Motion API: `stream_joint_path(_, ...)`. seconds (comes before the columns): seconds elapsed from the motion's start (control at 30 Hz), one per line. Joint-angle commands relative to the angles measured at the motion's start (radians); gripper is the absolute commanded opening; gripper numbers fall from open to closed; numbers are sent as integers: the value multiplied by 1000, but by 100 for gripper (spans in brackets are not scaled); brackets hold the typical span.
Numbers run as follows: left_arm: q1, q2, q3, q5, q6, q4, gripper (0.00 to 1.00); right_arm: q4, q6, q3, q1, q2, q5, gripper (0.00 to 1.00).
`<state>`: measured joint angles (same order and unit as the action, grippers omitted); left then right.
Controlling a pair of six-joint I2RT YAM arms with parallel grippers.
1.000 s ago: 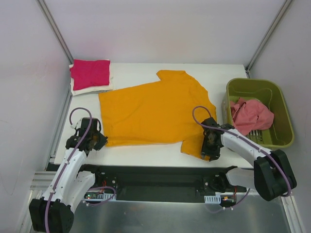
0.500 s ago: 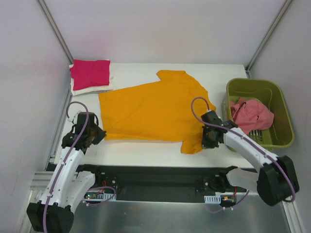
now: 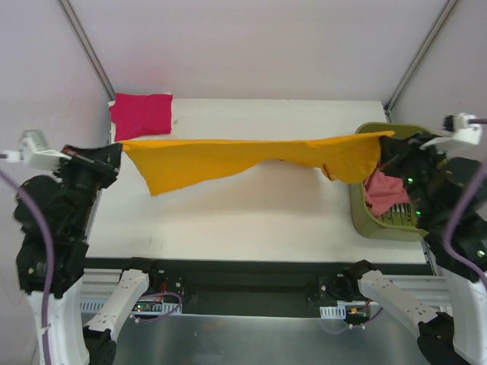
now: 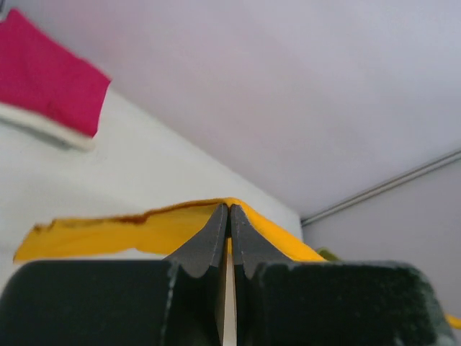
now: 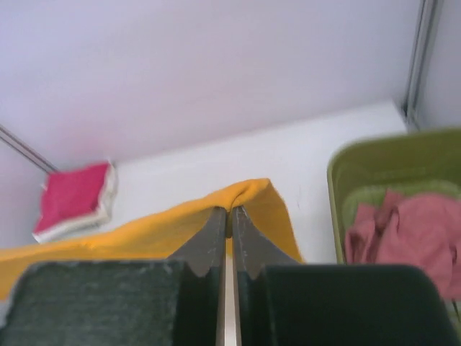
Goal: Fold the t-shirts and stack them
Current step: Flatten the tshirt out
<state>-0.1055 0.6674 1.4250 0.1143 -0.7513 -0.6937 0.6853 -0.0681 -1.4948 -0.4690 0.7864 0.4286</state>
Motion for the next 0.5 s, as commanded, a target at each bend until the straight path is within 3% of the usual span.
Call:
stream_joint_path(0.0,-5,-11,239,9,76,16,0,-27,154,-281,-2,-1,-40,1)
stream_joint_path(0.2,-5,24,487,-34,122,19,0,3,258,-649,0,71,-154,1)
stream_joint_path(0.47,-5,112,555,-36,148,19,0,-66,376,-717,-2,186,-93,1)
